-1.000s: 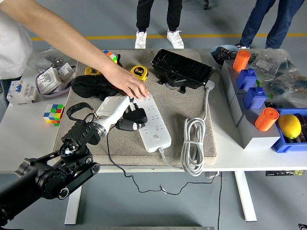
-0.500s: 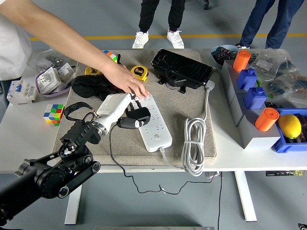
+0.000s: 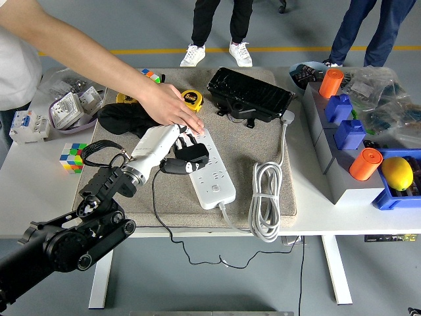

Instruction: Put the plug near the board,insert it into the board,press the button,pull the plug out

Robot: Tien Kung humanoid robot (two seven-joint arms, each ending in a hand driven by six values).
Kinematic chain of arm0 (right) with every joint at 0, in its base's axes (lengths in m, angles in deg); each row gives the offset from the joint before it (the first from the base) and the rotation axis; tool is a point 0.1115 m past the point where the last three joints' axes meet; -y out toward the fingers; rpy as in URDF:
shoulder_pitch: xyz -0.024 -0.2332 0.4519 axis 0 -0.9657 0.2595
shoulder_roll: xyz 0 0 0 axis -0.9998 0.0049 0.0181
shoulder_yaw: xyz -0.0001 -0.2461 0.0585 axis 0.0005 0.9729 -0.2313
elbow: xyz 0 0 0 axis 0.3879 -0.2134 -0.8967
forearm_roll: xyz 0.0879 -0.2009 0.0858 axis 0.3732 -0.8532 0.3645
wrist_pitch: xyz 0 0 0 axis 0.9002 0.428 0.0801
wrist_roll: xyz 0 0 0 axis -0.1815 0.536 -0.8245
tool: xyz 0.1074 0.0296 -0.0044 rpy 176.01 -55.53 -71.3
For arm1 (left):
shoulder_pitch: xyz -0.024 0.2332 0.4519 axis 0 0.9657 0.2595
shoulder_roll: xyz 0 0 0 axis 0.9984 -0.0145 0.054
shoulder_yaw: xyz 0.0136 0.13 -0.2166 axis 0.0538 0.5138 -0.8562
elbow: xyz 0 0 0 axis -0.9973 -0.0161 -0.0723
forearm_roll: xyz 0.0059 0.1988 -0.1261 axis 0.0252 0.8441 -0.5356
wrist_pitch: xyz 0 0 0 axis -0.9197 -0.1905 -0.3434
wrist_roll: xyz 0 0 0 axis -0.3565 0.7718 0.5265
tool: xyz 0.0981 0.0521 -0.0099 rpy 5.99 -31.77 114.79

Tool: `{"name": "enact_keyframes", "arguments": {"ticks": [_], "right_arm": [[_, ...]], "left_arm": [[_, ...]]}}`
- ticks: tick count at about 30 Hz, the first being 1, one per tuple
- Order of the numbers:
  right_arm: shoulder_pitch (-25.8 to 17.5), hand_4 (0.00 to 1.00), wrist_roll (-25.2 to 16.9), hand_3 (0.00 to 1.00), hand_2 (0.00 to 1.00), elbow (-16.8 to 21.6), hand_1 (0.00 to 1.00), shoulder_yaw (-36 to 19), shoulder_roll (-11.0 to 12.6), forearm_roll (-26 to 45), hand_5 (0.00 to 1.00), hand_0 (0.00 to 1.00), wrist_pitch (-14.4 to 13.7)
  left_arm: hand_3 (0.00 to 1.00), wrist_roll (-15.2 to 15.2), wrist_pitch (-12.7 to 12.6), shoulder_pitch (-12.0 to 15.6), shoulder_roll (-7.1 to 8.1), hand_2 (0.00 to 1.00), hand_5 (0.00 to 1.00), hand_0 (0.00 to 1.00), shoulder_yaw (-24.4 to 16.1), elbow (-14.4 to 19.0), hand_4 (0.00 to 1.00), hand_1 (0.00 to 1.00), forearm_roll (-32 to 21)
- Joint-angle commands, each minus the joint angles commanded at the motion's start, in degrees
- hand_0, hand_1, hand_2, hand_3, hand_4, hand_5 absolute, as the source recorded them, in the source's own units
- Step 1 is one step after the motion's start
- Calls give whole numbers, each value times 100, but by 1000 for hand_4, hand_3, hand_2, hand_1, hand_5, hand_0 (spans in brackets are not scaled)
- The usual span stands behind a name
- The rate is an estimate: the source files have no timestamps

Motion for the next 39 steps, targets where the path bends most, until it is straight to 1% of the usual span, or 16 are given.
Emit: {"name": "enact_keyframes", "arguments": {"ticks": [5, 7, 9, 12, 15, 16, 18, 19, 21, 22, 27, 28, 31, 33, 34, 39], "right_arm": [[-3, 753, 2, 546, 552, -3, 603, 11, -2, 0, 228, 602, 0], [-3, 753, 0, 546, 552, 1, 603, 6, -5, -1, 228, 602, 0], [-6, 753, 1, 546, 552, 3, 603, 10, -9, -5, 228, 602, 1], [-10, 753, 1, 546, 552, -1, 603, 15, -11, -3, 229, 602, 1], [-3, 753, 0, 546, 552, 0, 603, 4, -14, -6, 229, 602, 1], [-3, 754, 1, 545, 552, -2, 603, 2, -16, -5, 230, 602, 1], [-3, 754, 1, 545, 552, -1, 603, 0, -17, -8, 230, 602, 2], [-3, 754, 0, 545, 552, -1, 603, -6, -18, -5, 230, 602, 1], [-4, 754, 0, 545, 552, 1, 603, -8, -18, -7, 230, 602, 2], [-6, 754, -1, 546, 552, 1, 603, -9, -18, -5, 229, 602, 2], [-5, 754, -2, 546, 552, 3, 603, -6, -17, -4, 229, 602, 4], [-4, 755, -2, 546, 552, 2, 603, -5, -17, -4, 228, 601, 4], [-9, 755, -3, 546, 552, 4, 603, 2, -17, -4, 228, 601, 5], [-7, 755, -4, 546, 552, 1, 603, 9, -16, -3, 228, 601, 4], [-5, 755, -3, 546, 552, 2, 603, 13, -14, -3, 228, 602, 5], [3, 755, -4, 546, 552, 7, 603, 2, -15, -5, 228, 602, 6]], "left_arm": [[489, -148, -88, 87, 79, 313, 106, 213, -250, 286, 782, 303, -78], [489, -163, -97, 128, 116, 313, 106, 213, -356, 351, 782, 303, -45], [489, -190, -107, 177, 184, 313, 106, 213, -475, 357, 782, 303, 0], [494, -294, -103, 254, 275, 317, 115, 216, -619, 233, 788, 306, -2], [494, -469, -123, 341, 373, 317, 115, 216, -749, 55, 788, 306, -85], [503, -536, -138, 363, 404, 335, 124, 224, -770, -12, 787, 312, -102], [503, -596, -144, 386, 436, 335, 124, 224, -788, -91, 787, 312, -111], [503, -693, -167, 408, 467, 335, 124, 224, -798, -181, 787, 312, -149], [503, -776, -180, 434, 501, 335, 124, 224, -803, -273, 787, 312, -154], [506, -820, -168, 448, 516, 356, 135, 232, -802, -325, 789, 330, -189], [506, -993, -152, 503, 555, 356, 135, 232, -772, -499, 789, 330, -280], [518, -1002, -144, 507, 556, 426, 149, 248, -771, -516, 799, 354, -278], [518, -1062, -100, 527, 566, 426, 149, 248, -755, -610, 799, 354, -366], [518, -1083, -88, 523, 567, 426, 149, 248, -738, -657, 799, 354, -409], [532, -1084, -77, 519, 562, 450, 166, 279, -735, -679, 820, 413, -408], [532, -1045, -27, 508, 546, 450, 166, 279, -713, -782, 820, 413, -383]]}}
